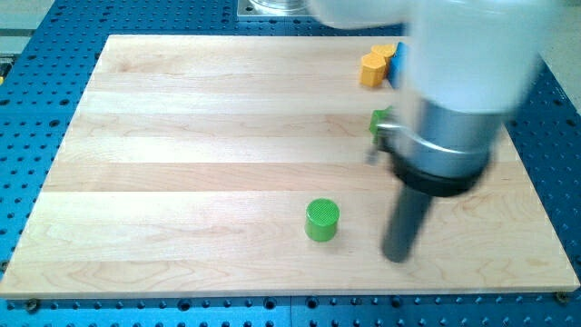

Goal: Move the green circle into the green star

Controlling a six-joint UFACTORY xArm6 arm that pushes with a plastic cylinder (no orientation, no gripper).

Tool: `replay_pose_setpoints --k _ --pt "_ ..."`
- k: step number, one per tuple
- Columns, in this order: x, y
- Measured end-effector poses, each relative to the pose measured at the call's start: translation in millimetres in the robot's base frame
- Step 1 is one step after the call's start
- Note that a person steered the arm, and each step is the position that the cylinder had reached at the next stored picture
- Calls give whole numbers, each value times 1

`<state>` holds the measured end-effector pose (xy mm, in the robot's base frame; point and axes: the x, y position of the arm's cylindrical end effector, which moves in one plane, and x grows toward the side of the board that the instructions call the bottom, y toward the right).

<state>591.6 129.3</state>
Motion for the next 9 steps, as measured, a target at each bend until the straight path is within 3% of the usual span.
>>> replay_pose_setpoints --k 2,3,4,5,7,9 --pt "4 -136" --pt "-44 -57" --pt "-106 -38" --pt "-105 -28" --pt "-114 -85" --pt "-142 -20"
